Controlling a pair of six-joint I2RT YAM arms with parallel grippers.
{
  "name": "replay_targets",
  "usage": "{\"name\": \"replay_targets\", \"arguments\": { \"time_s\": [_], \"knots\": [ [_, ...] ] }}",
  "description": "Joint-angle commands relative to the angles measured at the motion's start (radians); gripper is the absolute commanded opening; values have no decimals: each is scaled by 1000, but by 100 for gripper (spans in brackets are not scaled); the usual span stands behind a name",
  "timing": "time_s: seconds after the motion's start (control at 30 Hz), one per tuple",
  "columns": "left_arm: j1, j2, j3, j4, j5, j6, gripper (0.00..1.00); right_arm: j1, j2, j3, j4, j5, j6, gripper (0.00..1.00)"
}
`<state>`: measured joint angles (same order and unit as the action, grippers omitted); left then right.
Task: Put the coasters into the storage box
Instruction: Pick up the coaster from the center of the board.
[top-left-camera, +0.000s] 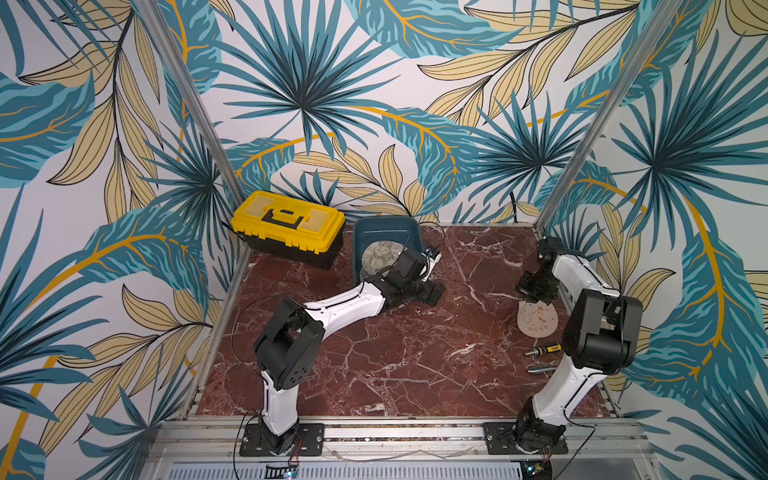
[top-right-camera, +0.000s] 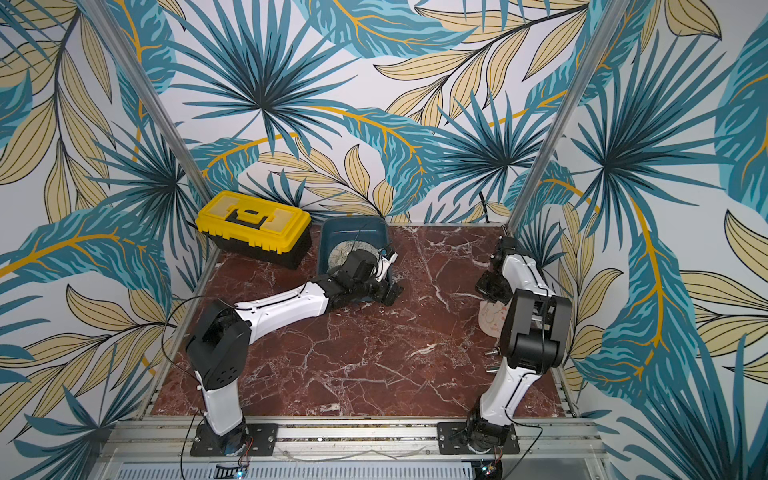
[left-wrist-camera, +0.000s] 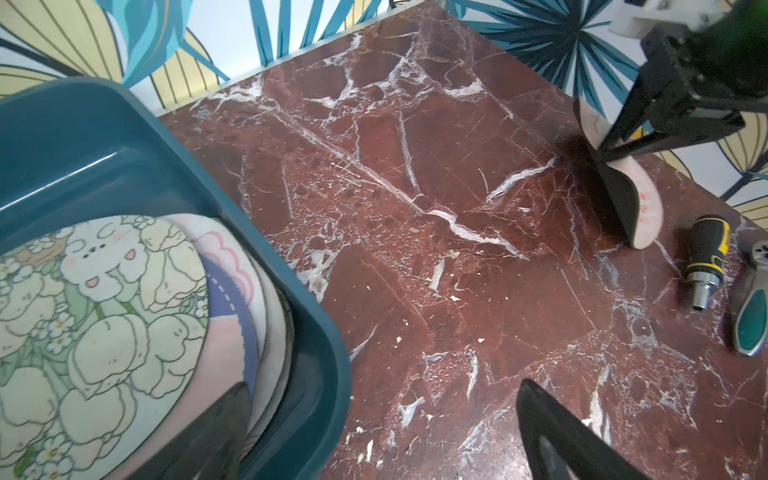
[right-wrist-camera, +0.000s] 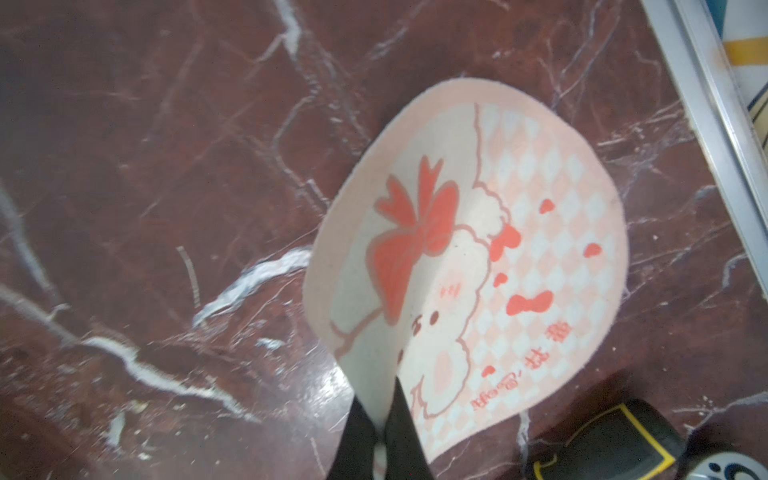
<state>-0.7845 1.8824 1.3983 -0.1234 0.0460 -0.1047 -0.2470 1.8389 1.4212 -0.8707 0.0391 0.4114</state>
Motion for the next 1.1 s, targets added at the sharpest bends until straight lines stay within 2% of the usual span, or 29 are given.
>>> {"name": "replay_targets", "arguments": {
  "time_s": [0.0,0.23,0.47,0.6,0.87,1.07],
  "knots": [
    [-21,-50,-51,79,18,48,100,52,-51,21,-35,-19,22,0],
    [-66,-86,-135,248,48,64,100,186,-103,95,-9,-48,68,0],
    [-119,-48,-119,318,50,50,100,302,-112,190,15,-69,97,0],
    [-139,4,-72,324,19,45,100,348,-121,215,34,-85,104,0],
    [-151,80,-25,377,-138,74,98,395,-156,213,51,-129,102,0],
    [-147,126,-19,495,-151,80,96,411,-184,195,65,-166,100,0]
  ]
}}
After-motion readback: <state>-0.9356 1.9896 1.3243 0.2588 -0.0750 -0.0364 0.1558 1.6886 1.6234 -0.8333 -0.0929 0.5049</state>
